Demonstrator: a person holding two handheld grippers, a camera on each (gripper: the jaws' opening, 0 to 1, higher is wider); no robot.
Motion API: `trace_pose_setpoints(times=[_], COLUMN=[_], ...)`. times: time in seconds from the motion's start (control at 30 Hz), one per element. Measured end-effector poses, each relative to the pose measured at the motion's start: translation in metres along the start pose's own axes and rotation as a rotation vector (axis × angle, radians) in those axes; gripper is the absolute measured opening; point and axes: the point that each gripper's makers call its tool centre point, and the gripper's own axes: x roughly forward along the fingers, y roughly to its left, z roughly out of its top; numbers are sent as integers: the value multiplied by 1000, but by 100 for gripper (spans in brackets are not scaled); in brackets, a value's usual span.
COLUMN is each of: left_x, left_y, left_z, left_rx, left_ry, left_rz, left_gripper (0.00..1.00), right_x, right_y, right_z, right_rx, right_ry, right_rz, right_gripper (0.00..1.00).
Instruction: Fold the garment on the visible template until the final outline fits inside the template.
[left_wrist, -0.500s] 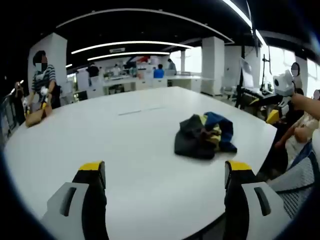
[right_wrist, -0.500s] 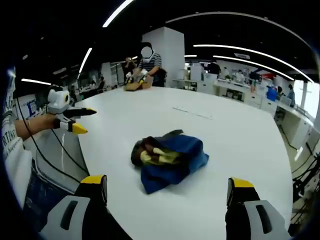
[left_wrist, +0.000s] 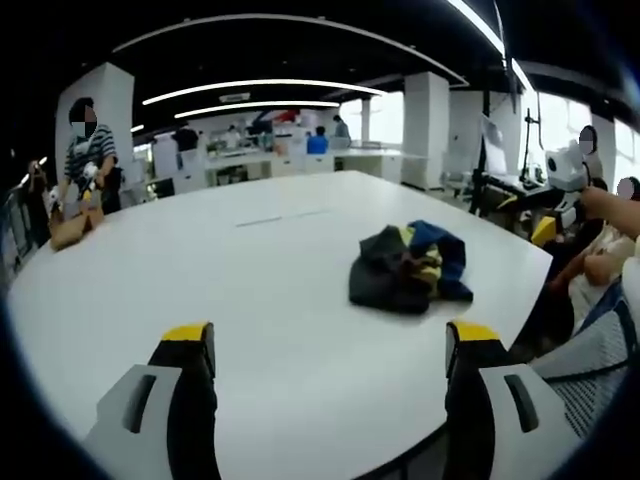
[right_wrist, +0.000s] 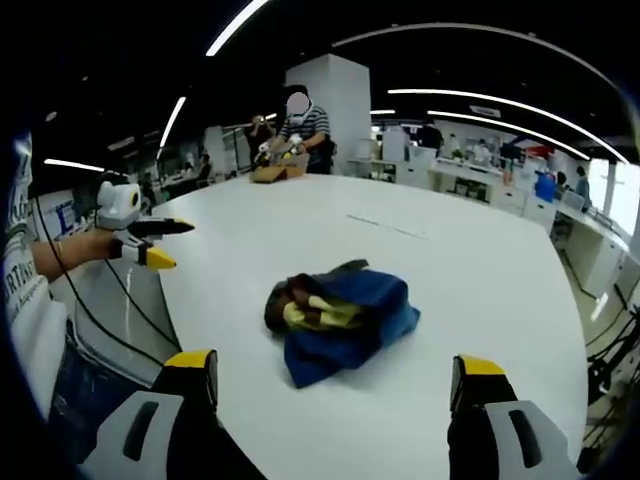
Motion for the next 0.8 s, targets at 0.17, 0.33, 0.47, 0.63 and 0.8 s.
trace_pose_setpoints(times=[0.17, 0.33, 0.47, 0.63, 0.8], left_x=[-1, 0, 1, 1, 4], left_y=[-1, -1, -1, 1, 3], left_z=[-1, -5, -4, -3, 0], left_rx=[6, 22, 43, 60, 70], left_ry=[0, 17, 19, 11, 3], left_rz=[-11, -25, -27, -16, -20], left_gripper=[89, 83, 80, 70, 60], right_x=[0, 0, 0, 2, 7], right_y=[0, -1, -1, 0, 3], right_z=[1, 3, 3, 2, 7], right_rx=[3, 8, 16, 18, 20], right_ry=[-5, -16, -20, -20, -34], right_rz=[5, 8, 13, 25, 50], right_gripper=[94, 90, 85, 77, 65])
